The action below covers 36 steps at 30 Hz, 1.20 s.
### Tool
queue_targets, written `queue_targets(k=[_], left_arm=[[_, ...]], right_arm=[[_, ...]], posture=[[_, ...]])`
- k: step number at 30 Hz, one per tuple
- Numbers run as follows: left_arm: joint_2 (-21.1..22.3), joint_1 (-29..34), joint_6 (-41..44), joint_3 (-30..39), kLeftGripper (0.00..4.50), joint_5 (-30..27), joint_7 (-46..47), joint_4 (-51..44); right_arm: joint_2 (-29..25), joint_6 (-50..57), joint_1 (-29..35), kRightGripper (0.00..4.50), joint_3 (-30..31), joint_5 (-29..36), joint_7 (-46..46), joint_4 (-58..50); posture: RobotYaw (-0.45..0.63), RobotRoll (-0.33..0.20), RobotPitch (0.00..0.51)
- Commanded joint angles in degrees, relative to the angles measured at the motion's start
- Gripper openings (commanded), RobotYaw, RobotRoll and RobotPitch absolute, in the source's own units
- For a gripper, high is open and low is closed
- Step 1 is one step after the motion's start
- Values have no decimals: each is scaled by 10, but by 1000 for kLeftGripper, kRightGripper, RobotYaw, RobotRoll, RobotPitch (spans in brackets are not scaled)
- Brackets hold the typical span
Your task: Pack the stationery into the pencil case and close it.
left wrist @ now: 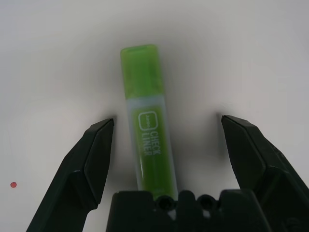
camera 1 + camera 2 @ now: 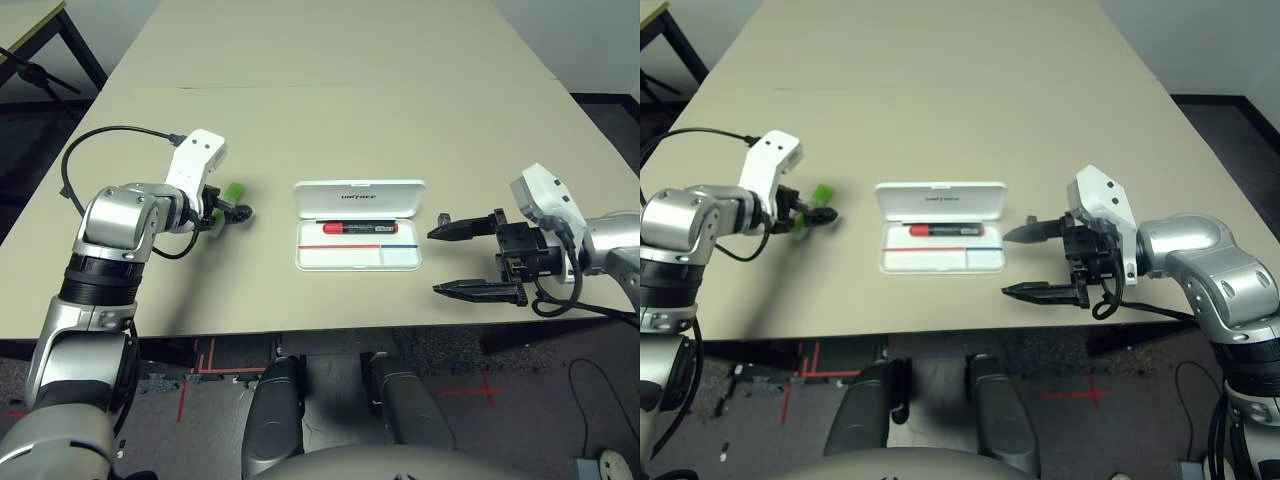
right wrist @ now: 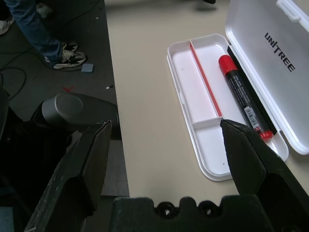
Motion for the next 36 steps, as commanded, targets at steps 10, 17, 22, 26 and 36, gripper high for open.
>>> queue_targets(k=[10,17,22,26,36], left_arm=[[-11,15,-31,-14,4324,16,1,49],[-10,22,-30,-15,1979,13,-2,45],[9,31,-43,-26,1071,17,-17,33],[40,44,-69,-37,1071,21,-42,-3],[127,97,-169,-35,1071,-7,-169,-137]], right_arm=[[3,-15,-9,4487,25,-13,-1,-5],[4,-19,-13,4500,28,-15,0,-2],[7,-21,-15,4500,32,-17,0,-2],[8,-22,-15,4500,33,-18,-1,-1],[11,-31,-19,4500,42,-24,2,9]], posture=[[-65,0,154],[-60,0,150],[-57,0,155],[-53,0,158],[-43,0,161]])
